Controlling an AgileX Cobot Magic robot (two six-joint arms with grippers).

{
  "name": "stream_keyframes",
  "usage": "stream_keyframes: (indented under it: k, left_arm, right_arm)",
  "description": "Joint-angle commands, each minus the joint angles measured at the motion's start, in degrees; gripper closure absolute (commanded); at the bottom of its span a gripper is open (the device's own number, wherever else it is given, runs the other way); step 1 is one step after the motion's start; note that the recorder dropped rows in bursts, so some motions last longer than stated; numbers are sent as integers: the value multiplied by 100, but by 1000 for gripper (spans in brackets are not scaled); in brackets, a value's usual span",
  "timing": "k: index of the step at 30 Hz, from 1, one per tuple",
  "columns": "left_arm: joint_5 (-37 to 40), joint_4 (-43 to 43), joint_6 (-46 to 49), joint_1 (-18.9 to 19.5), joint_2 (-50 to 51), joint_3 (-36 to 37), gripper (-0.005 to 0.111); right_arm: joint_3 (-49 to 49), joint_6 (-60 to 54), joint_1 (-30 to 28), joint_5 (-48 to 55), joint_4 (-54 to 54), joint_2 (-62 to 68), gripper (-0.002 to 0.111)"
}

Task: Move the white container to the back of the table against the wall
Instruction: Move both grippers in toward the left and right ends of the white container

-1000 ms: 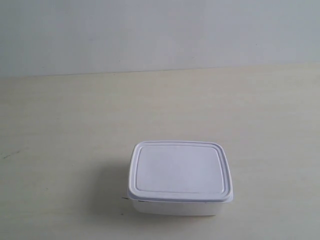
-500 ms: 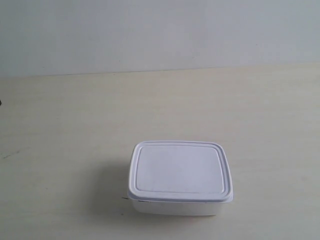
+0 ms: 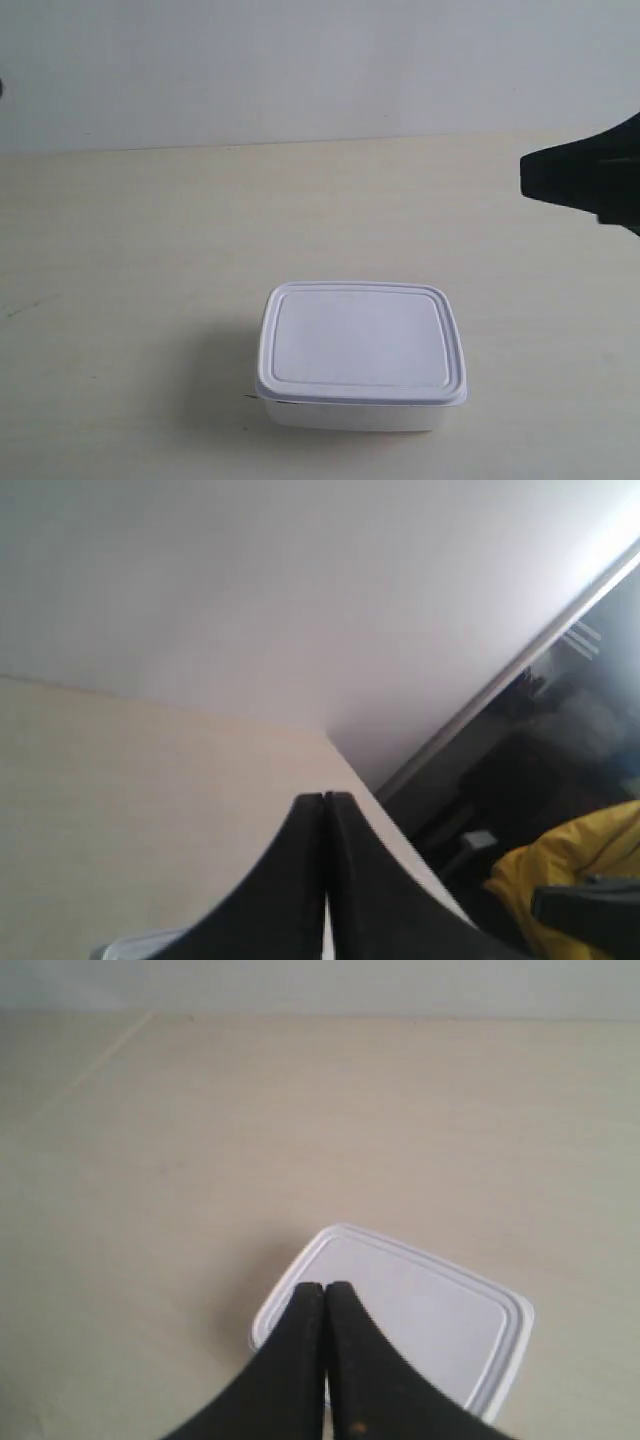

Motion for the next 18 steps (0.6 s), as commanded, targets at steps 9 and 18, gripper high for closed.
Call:
stream_keyframes:
  k: [9, 18]
  left_arm:
    - [991, 1498, -27, -2782, 1641, -82, 107]
    - [983, 1498, -27, -3119, 3359, -82, 107]
  right_arm:
    - [-305, -418, 7, 594, -248, 1564, 108]
    - [-305, -428, 7, 1063, -193, 2872, 108]
